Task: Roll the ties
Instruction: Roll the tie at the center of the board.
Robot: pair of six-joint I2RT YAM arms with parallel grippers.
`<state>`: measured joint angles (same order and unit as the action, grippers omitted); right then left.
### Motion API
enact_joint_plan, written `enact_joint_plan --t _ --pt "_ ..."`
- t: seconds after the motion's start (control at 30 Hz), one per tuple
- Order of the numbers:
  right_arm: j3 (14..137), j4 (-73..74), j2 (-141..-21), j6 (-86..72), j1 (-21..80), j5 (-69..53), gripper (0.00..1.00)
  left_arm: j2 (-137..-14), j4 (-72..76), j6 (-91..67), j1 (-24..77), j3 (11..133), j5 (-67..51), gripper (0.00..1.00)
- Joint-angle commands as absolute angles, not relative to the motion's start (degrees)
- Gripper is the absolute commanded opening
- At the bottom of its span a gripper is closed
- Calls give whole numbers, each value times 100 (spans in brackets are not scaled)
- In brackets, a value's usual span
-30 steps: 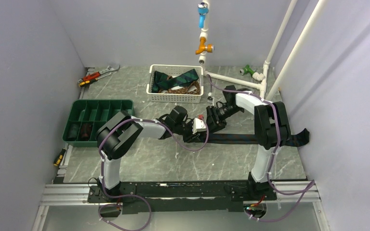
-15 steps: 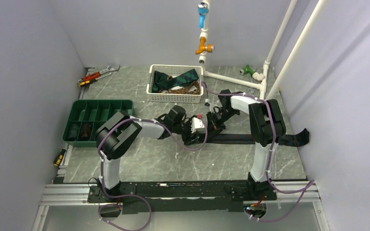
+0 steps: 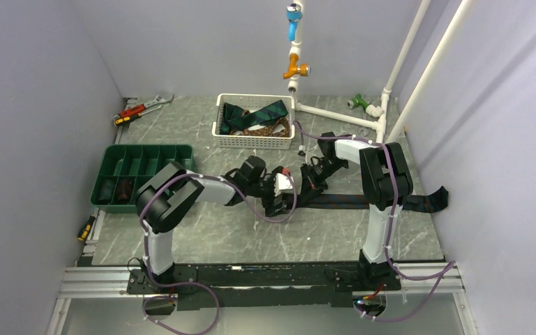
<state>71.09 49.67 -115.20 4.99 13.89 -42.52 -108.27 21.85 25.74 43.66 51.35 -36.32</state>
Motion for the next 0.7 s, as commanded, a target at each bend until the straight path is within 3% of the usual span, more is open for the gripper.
enact_joint_plan --t 0.0,0.07,0.17,0.23,0.37,0.47,0.57,0.67 --pt "7314 4921 -11457 576 1380 -4560 0 -11326 2353 2541 4617 5561 -3589 99" --pt "7373 4968 -11410 573 1380 -4694 0 -11511 2341 2563 4624 5665 -3511 99" --pt "7462 5054 -11314 568 1384 -4933 0 -11660 2143 2710 4637 5787 -3523 89" --pt "7522 5115 -11259 539 1387 -5066 0 -11685 2000 2832 4644 5807 -3564 78" --pt "7614 5273 -11231 560 1379 -5070 0 -11533 1581 3098 4640 5682 -3608 45" --pt "7654 5409 -11274 618 1370 -4842 0 -11273 1423 3249 4632 5376 -3593 31" --pt "7554 5343 -11305 617 1369 -4389 0 -11171 1214 3232 4585 5269 -3565 33" --pt "7432 5174 -11486 579 1367 -4062 0 -11134 1188 3130 4530 5231 -3593 52"
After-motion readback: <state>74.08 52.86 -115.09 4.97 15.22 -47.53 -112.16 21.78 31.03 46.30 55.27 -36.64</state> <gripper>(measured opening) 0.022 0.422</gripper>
